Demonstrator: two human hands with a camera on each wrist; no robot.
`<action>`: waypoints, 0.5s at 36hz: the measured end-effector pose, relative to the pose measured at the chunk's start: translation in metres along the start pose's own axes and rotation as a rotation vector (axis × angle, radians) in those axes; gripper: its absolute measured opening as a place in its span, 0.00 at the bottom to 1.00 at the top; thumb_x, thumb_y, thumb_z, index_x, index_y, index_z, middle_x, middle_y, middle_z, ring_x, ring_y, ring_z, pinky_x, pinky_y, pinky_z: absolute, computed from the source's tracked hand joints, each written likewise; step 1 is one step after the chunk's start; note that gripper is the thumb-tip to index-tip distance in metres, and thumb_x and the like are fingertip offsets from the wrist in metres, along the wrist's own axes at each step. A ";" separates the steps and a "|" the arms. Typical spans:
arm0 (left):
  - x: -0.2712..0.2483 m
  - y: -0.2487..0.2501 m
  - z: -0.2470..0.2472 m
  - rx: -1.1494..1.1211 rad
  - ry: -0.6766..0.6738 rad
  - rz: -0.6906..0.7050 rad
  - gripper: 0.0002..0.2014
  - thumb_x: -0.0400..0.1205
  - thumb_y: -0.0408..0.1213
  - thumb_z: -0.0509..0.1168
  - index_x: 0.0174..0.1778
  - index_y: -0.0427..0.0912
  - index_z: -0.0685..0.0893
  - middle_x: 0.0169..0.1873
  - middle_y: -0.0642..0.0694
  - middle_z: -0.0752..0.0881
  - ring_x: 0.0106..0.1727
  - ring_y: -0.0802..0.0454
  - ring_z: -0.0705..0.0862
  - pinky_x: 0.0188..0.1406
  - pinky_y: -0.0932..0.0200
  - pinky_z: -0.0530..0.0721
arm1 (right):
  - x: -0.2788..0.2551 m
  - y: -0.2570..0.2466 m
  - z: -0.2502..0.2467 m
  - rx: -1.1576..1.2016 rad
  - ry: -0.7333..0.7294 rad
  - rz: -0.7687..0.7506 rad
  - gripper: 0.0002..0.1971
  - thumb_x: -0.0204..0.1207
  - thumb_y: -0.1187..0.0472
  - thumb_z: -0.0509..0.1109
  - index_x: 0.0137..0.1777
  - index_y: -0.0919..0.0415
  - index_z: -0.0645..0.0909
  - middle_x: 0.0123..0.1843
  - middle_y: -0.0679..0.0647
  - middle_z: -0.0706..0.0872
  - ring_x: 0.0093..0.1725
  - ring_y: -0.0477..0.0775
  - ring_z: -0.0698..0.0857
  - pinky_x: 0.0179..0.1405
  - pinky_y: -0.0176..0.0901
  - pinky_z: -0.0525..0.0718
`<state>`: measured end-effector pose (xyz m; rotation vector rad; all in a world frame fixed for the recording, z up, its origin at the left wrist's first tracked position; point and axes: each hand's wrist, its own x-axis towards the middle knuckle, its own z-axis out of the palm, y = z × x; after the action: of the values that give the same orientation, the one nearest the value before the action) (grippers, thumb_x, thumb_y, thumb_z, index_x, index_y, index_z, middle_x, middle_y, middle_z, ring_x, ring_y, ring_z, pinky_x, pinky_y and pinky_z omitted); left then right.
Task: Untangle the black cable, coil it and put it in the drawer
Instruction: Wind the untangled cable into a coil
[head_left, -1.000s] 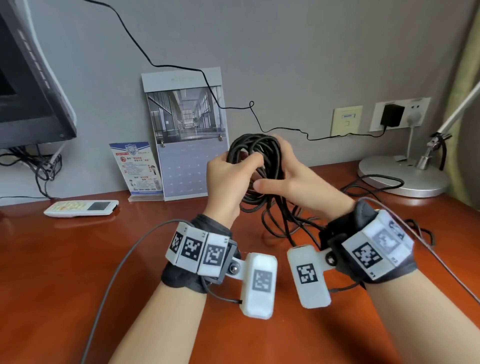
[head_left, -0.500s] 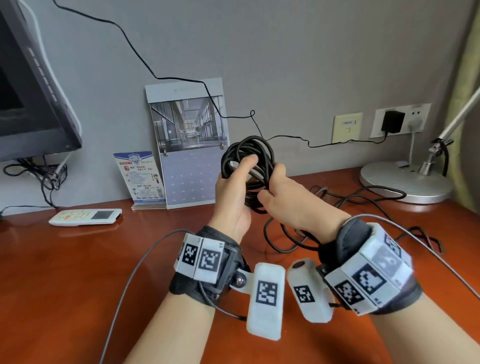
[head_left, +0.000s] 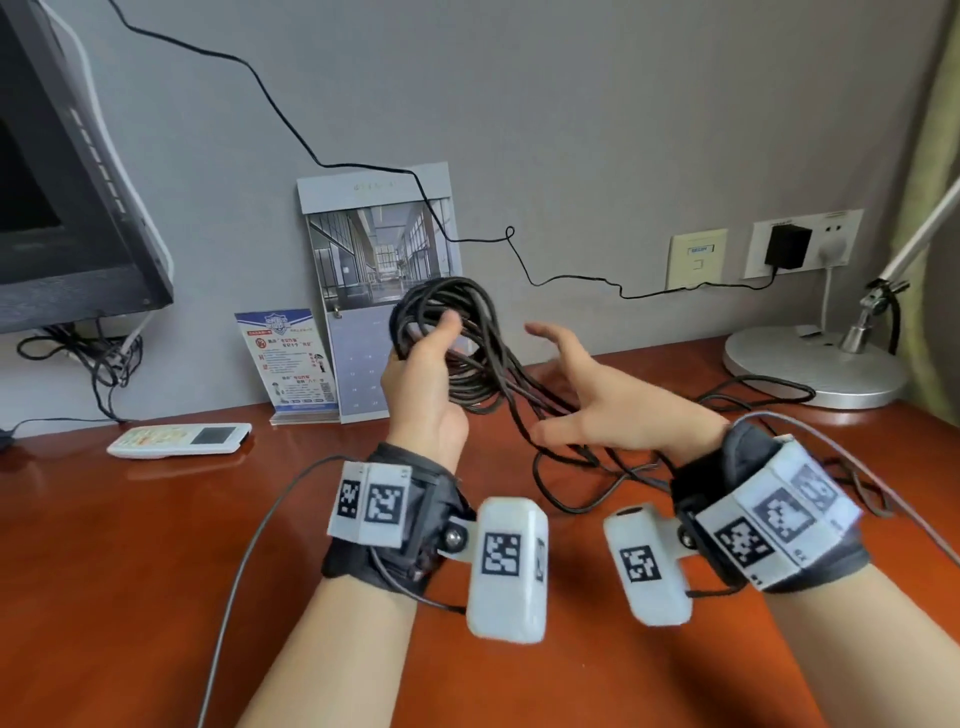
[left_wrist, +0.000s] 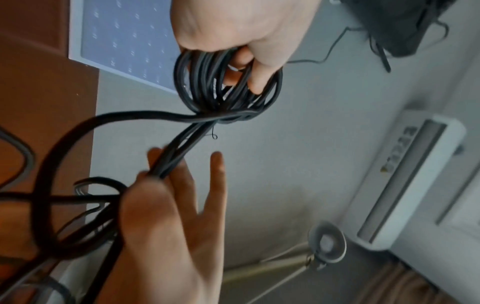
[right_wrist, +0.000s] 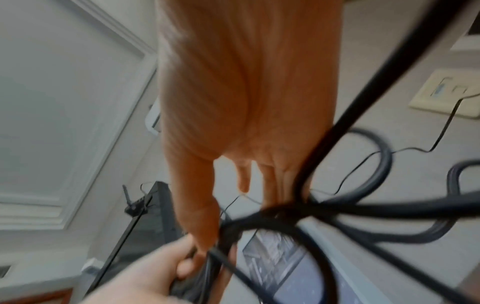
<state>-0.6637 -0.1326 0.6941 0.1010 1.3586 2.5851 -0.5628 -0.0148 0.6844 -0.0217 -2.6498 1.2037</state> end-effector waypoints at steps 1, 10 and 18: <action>0.004 0.003 -0.004 -0.013 0.016 -0.016 0.21 0.75 0.36 0.74 0.62 0.33 0.82 0.57 0.36 0.86 0.56 0.37 0.87 0.57 0.34 0.84 | -0.001 0.002 -0.005 0.033 0.007 -0.017 0.41 0.69 0.68 0.75 0.76 0.46 0.57 0.53 0.56 0.83 0.50 0.51 0.85 0.62 0.45 0.80; 0.025 0.019 -0.021 -0.078 0.124 -0.023 0.09 0.77 0.41 0.72 0.43 0.40 0.80 0.37 0.44 0.77 0.43 0.45 0.80 0.46 0.50 0.85 | -0.013 0.007 -0.020 -0.045 0.043 0.103 0.28 0.73 0.61 0.75 0.72 0.52 0.71 0.67 0.51 0.80 0.65 0.49 0.80 0.68 0.36 0.74; 0.017 0.027 -0.024 -0.080 0.016 -0.062 0.09 0.83 0.43 0.64 0.41 0.43 0.77 0.38 0.47 0.76 0.43 0.49 0.80 0.34 0.61 0.85 | -0.018 0.010 -0.018 -0.512 0.080 0.116 0.19 0.82 0.70 0.58 0.69 0.55 0.77 0.53 0.49 0.86 0.54 0.51 0.84 0.47 0.34 0.74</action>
<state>-0.6880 -0.1629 0.7023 0.0245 1.2415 2.5897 -0.5417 0.0038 0.6847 -0.3052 -2.8364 0.5080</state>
